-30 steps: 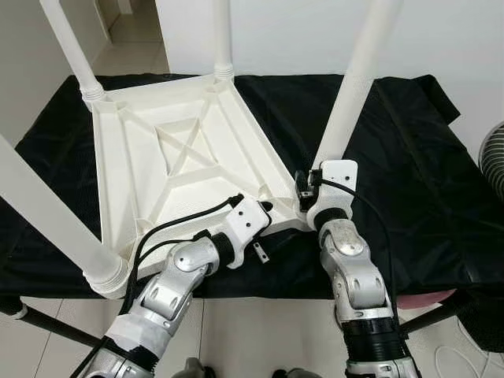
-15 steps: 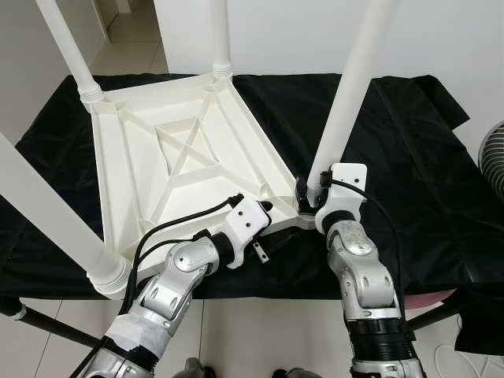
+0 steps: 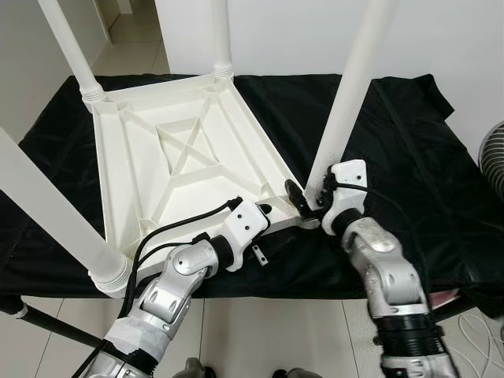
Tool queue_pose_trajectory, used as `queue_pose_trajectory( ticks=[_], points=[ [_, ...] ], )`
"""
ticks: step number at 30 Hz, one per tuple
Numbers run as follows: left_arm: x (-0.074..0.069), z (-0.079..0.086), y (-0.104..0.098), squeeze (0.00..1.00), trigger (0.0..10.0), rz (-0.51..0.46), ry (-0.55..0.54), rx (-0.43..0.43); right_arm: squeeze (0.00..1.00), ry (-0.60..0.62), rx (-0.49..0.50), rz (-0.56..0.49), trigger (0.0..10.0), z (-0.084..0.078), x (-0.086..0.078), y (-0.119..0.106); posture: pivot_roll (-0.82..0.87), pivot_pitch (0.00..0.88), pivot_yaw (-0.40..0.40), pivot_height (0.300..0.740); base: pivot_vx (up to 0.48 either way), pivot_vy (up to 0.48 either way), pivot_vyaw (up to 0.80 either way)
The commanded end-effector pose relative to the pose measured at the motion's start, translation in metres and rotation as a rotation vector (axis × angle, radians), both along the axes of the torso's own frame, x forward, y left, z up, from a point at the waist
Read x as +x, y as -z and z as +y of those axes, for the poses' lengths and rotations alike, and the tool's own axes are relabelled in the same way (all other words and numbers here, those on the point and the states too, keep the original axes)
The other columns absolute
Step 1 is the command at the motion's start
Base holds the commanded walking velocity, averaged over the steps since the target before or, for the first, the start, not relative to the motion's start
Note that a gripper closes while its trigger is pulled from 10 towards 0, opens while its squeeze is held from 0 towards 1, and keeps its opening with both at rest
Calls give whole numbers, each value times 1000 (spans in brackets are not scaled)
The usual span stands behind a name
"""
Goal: Building children table
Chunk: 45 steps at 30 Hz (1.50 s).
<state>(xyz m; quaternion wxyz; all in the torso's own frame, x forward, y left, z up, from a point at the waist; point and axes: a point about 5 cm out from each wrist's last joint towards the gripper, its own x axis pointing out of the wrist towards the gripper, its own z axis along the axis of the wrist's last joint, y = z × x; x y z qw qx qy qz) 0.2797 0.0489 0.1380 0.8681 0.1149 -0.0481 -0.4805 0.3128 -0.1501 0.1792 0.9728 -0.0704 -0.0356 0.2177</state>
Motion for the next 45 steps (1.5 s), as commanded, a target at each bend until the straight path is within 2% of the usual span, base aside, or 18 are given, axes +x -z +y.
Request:
queue_pose_trajectory(
  ticks=[1, 5, 13, 14, 15, 17, 19, 29, 30, 31, 32, 33, 36, 39, 41, 43, 44, 45],
  points=[
    [-1, 0, 0, 0, 10000, -2, 9, 15, 0, -78, -22, -17, 10000, -7, 4, -1, -114, 76, 28, 740, 0, 0, 0],
    [0, 0, -1, 0, 10000, -2, 11, 13, 0, -142, -64, -16, 10000, -19, 12, -2, -115, 92, 30, 740, 0, 0, 0],
    [2, 0, -2, 0, 10000, -8, 6, 15, 0, -259, -133, 15, 10000, -22, 18, 3, -113, 92, 33, 740, 0, 0, 0],
    [2, 0, -2, 0, 10000, -8, 5, 14, 0, -278, -141, 12, 9373, -22, 20, 3, -113, 92, 33, 740, 0, 0, 0],
    [2, 1, -3, 0, 10000, -9, 3, 12, 0, -301, -139, 22, 4863, -23, 22, 5, -113, 92, 33, 740, 0, 0, 0],
    [2, 1, -3, 0, 10000, -9, 2, 11, 0, -316, -138, 29, 4863, -23, 23, 6, -113, 92, 33, 740, 0, 0, 0],
    [2, 1, -3, 0, 10000, -11, 1, 11, 0, -337, -139, 40, 0, -22, 25, 9, -95, 87, 25, 740, 0, 0, 0],
    [0, 1, -3, 0, 10000, -9, -6, 9, 0, -373, -115, 44, 0, -20, 24, 14, -89, 87, 16, 740, 0, 0, 0],
    [-1, 0, -2, 0, 10000, -8, -4, 9, 0, -341, -79, 40, 10000, -18, 24, 13, -87, 82, 10, 740, 0, 0, 0],
    [-1, 0, -2, 0, 10000, -8, -4, 9, 0, -341, -79, 40, 10000, -18, 24, 13, -87, 82, 10, 740, 0, 0, 0],
    [-1, 0, -1, 0, 10000, -7, -4, 10, 0, -248, -38, 19, 10000, -16, 25, 11, -85, 82, 8, 740, 0, 0, 0],
    [-1, 0, -1, 0, 10000, -7, -4, 10, 0, -248, -38, 19, 10000, -16, 25, 11, -85, 82, 8, 740, 0, 0, 0],
    [-1, 1, -1, 0, 10000, -5, -5, 11, 0, -103, 33, 16, 10000, -15, 27, 9, -85, 82, 8, 740, 0, 0, 0],
    [-2, 1, 0, 0, 10000, -5, -4, 13, 0, -86, 73, 17, 10000, -9, 22, 9, -85, 83, 9, 740, 0, 0, 0],
    [-3, 2, 0, 0, 10000, -3, -4, 16, 0, 36, 142, 33, 10000, 1, 12, 9, -82, 85, 9, 740, 0, 0, 0],
    [-3, 2, 1, 0, 10000, -3, -5, 17, 0, 58, 156, 37, 10000, 2, 10, 9, -82, 85, 9, 740, 0, 0, 0],
    [-2, 3, 0, 0, 10000, -2, -6, 17, 0, 158, 178, 47, 10000, 0, 9, 11, -84, 83, 12, 740, 0, 0, 0],
    [-2, 3, 0, 0, 10000, -2, -6, 17, 0, 158, 178, 47, 10000, 0, 9, 11, -84, 83, 12, 740, 0, 0, 0]
  ],
)
